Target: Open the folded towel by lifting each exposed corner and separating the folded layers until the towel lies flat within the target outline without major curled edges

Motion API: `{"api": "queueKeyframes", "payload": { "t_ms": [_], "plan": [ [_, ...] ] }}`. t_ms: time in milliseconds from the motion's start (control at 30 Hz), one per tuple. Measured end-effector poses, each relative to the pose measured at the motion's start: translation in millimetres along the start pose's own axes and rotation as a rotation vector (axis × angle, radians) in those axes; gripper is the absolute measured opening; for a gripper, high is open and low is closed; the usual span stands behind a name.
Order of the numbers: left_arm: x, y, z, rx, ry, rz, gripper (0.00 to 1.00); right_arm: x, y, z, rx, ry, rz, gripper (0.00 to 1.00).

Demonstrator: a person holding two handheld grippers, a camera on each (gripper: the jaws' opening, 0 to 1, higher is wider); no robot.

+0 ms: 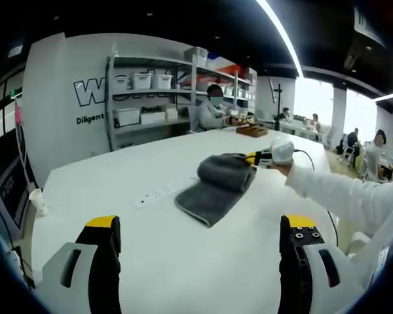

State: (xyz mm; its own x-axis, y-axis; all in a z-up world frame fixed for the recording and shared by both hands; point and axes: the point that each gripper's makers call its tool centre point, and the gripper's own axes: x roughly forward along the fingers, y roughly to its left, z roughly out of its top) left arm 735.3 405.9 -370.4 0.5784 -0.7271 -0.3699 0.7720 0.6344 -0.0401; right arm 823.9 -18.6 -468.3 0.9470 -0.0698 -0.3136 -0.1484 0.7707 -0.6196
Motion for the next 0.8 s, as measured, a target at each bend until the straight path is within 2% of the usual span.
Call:
{"api": "queueKeyframes", "payload": {
  "t_ms": [800],
  "plan": [
    [-1.5, 0.3, -0.8, -0.002, -0.004, 0.002, 0.99, -17.0, -56.0, -33.2, -0.046, 0.097, -0.105, 0.0]
  ]
}}
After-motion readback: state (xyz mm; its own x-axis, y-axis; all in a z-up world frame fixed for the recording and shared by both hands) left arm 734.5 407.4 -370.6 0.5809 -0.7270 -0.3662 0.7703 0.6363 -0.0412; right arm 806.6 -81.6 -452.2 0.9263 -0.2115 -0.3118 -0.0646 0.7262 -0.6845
